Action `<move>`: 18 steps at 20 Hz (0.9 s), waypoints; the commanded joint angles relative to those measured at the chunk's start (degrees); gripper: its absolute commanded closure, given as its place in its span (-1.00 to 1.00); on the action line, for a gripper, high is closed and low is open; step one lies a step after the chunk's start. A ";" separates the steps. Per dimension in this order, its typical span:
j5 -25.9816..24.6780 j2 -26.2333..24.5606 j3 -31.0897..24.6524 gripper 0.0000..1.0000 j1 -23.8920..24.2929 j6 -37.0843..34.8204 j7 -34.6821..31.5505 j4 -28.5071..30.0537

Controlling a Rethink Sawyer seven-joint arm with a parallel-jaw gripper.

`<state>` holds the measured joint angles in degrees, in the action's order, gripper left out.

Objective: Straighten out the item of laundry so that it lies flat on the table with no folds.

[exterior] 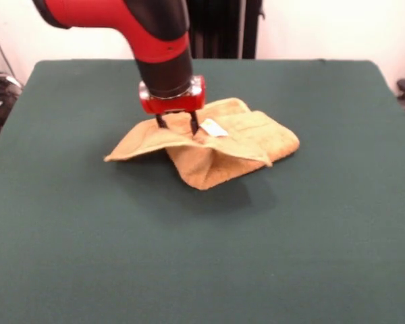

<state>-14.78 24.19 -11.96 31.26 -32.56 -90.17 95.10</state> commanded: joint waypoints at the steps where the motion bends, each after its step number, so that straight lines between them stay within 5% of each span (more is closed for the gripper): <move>1: -7.20 -4.04 -1.04 -1.00 2.44 2.50 5.02 -6.83; 18: -8.05 -4.33 -1.59 -1.00 3.78 3.56 3.20 -6.35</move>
<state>-17.18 24.42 -12.01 32.53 -32.65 -90.17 94.05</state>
